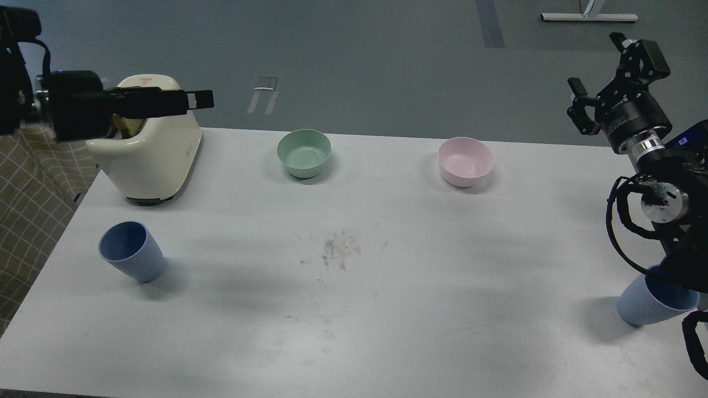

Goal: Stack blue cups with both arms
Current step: 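Lower the left gripper to the blue cup near the toaster and grasp it, then lift the blue cup with the left gripper and set it upright mid-table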

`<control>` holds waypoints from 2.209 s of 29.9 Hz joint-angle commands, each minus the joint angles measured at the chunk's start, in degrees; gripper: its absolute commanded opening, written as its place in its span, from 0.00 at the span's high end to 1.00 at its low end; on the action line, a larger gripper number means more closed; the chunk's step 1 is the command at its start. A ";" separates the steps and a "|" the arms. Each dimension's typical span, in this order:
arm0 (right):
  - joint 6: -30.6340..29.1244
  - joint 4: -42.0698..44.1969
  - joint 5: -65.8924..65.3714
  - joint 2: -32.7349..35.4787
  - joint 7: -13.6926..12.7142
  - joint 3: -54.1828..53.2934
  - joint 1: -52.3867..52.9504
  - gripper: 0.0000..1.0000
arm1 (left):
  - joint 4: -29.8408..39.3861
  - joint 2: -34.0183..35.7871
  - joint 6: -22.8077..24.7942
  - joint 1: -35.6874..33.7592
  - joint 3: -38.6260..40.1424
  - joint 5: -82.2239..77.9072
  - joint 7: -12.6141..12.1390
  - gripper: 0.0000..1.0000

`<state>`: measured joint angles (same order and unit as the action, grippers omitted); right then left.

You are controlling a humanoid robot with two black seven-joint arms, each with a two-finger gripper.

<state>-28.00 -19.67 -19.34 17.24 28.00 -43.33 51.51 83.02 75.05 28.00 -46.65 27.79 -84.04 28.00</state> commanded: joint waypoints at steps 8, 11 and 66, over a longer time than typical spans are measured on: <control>0.00 -0.19 0.00 -0.01 0.00 -0.08 -0.01 0.00 | -4.27 1.95 0.00 12.45 -0.19 -10.71 0.00 0.02; 0.00 -0.19 0.00 0.16 0.00 -0.08 -0.09 0.00 | -7.43 0.99 0.00 13.60 -1.15 -11.06 0.00 0.02; 0.00 -0.45 -0.08 2.80 0.00 0.35 11.05 0.00 | 2.40 -7.26 0.00 -6.41 -2.39 -16.24 0.00 1.00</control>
<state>-28.00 -20.23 -19.32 19.95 28.00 -43.38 57.83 82.46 70.48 28.00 -47.22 25.41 -98.80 28.01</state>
